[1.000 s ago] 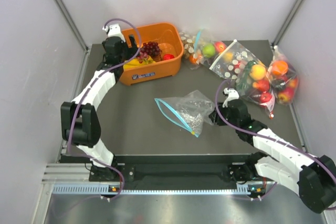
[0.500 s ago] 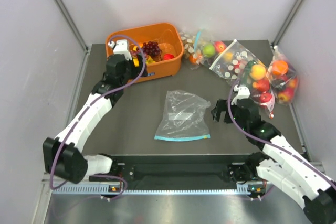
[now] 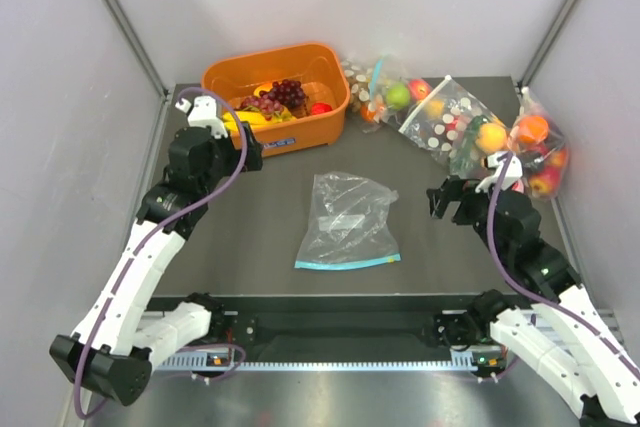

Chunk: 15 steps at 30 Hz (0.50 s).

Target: Open the zip-top bag and remove the fake food

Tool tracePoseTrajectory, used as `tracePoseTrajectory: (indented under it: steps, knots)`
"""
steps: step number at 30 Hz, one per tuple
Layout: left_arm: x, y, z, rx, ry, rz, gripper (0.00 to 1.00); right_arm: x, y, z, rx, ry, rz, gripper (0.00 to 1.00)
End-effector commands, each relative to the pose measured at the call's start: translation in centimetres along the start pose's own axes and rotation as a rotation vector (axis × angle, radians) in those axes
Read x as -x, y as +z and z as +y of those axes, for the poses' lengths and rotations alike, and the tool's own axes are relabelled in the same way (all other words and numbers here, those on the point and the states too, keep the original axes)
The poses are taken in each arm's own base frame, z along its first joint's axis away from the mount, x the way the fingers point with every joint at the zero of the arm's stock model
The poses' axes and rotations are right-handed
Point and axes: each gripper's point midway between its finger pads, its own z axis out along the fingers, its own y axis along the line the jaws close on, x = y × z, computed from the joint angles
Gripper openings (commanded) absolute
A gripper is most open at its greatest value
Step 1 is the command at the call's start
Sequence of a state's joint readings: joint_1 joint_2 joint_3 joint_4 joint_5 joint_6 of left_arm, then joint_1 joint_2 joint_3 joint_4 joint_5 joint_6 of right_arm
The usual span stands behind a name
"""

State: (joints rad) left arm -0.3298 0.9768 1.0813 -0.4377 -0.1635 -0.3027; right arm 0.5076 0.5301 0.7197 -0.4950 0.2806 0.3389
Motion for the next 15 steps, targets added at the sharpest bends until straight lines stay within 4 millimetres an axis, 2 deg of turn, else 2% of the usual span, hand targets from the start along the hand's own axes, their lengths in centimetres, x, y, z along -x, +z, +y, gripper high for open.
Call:
tracePoseTrajectory:
  steps: [1, 10, 15]
  knots:
    - [0.0, -1.4, 0.2, -0.001, 0.031, 0.032, 0.99, 2.0, -1.4, -1.1, -0.046, -0.004, -0.058, 1.00]
    - [0.6, -2.4, -1.1, -0.086, 0.072, 0.025, 0.99, 3.6, -2.8, -2.0, -0.083, -0.006, -0.124, 1.00]
    - [1.1, -2.7, -0.5, -0.057, 0.092, -0.003, 0.99, 4.1, -3.0, -2.3, -0.102, -0.015, -0.138, 1.00]
